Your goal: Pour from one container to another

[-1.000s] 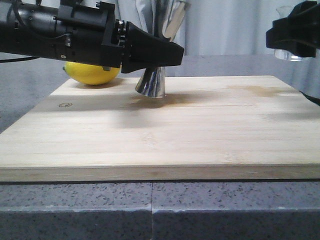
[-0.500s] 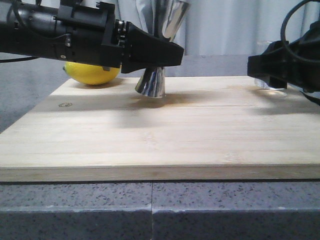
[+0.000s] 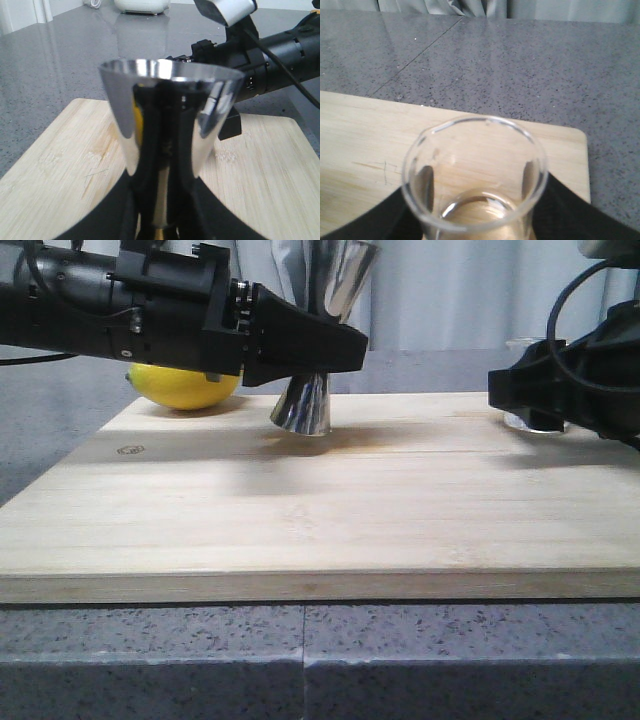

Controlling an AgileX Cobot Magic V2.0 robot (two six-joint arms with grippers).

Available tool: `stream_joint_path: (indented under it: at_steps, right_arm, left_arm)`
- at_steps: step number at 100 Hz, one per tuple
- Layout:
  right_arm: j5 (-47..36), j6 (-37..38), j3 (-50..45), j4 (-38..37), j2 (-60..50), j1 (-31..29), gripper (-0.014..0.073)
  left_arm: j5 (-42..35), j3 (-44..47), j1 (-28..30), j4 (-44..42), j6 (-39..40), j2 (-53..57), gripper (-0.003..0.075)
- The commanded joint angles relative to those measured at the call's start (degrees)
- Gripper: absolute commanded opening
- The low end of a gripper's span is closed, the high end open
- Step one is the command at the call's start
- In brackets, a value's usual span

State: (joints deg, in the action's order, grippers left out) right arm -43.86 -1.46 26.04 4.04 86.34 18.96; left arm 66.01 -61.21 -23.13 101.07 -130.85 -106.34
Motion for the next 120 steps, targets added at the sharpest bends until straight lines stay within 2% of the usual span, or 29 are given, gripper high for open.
stream_joint_path:
  at_steps: [1,12,21,41,51,61,78,85,120]
  right_arm:
    - [-5.2,0.02,1.32,-0.61,-1.21,-0.32,0.0451]
    - [-5.6,0.02,1.32,-0.61,-1.65,-0.32,0.0553]
    - [-5.37,0.02,1.32,-1.32,-3.08,-0.32,0.0588]
    - [-3.4,0.02,1.32,-2.52,-9.25,-0.32,0.0587]
    - [0.12,0.02,1.54,-2.52,-13.48,-0.32,0.0586]
    - [6.29,0.02,1.98,-2.52,-18.14,-0.32,0.0586]
    - [22.48,0.02,5.85,-4.04,-25.37,-0.32,0.0586]
    - [26.18,0.02,6.93,-4.04,-27.64,-0.32,0.0586]
    - [30.45,0.02,7.3,-5.34,-32.15,-0.32,0.0586]
  left_arm:
    - [6.18,-1.63,-0.59,4.97,0.25,2.61,-0.0019]
    - [6.18,-1.63,-0.59,4.97,0.25,2.61,-0.0019]
    - [6.18,-1.63,-0.59,4.97,0.25,2.61,-0.0019]
    - [6.18,-1.63,-0.59,4.97,0.25,2.61,-0.0019]
    - [6.18,-1.63,-0.59,4.97,0.25,2.61,-0.0019]
    - [6.18,-1.63,-0.59,4.97,0.25,2.61,-0.0019]
    - [6.18,-1.63,-0.59,4.97,0.25,2.61,-0.0019]
    - [6.18,-1.63,-0.59,4.97,0.25,2.61,-0.0019]
    - [6.18,-1.63,-0.59,4.97,0.25,2.61,-0.0019]
